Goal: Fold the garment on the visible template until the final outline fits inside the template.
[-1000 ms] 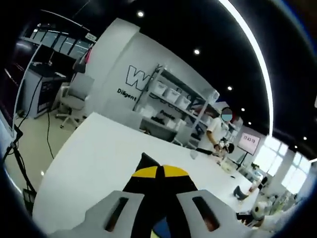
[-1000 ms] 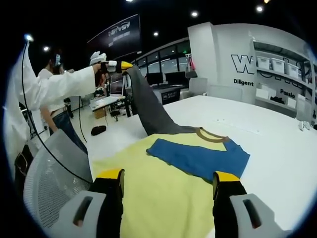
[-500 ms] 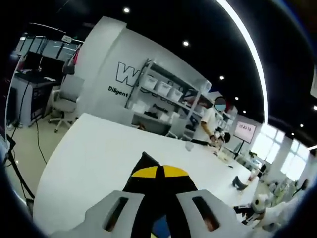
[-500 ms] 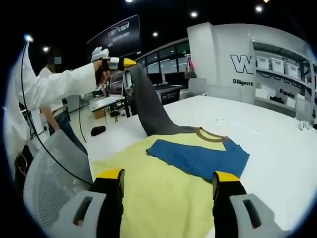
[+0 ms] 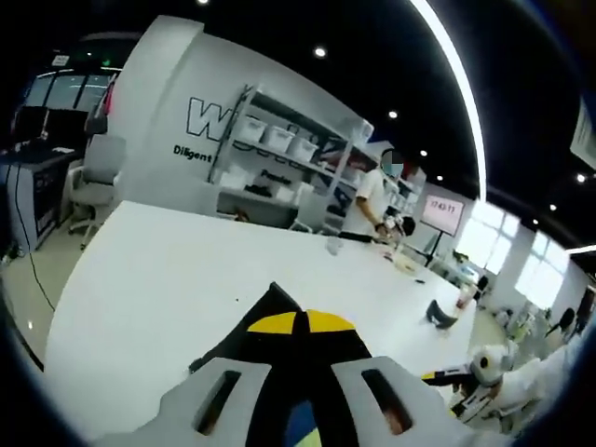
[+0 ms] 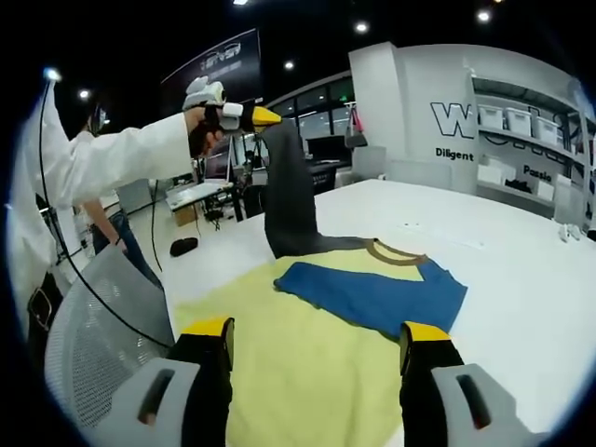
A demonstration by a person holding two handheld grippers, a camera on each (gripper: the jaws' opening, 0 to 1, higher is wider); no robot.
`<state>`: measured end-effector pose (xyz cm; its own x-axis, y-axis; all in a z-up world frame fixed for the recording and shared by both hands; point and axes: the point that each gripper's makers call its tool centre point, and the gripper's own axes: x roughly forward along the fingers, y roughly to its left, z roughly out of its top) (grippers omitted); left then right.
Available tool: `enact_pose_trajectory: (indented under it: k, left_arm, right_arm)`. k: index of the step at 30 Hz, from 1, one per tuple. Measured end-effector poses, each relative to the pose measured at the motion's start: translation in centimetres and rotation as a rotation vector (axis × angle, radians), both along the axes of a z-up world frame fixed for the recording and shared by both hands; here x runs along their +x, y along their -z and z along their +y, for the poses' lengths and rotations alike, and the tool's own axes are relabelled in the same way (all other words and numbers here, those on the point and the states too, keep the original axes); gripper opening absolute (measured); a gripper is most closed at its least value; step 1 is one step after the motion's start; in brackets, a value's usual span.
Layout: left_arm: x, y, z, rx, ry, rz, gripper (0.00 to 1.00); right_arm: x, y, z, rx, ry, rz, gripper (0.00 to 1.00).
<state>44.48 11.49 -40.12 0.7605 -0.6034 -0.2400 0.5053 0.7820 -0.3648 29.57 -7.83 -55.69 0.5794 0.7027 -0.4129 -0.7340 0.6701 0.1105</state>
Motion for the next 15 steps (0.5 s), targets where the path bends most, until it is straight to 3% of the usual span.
enact_pose_trajectory:
  k: [5,9,15]
  left_arm:
    - [-0.1,0.5,-1.5,0.006,0.027,0.012,0.00]
    - [-0.4,1.6,-5.9,0.016,0.107,0.032,0.00]
    - [-0.6,4.0,-9.2,0.066,0.168,0.066,0.00]
  right_arm:
    - [-0.1,0.1,-0.1,0.002,0.004,0.002,0.74]
    - [-0.3,0.1,-0.2,0.001,0.010,0.006,0.74]
    - [-0.2,0.1,-0.5,0.004,0.020,0.005,0.74]
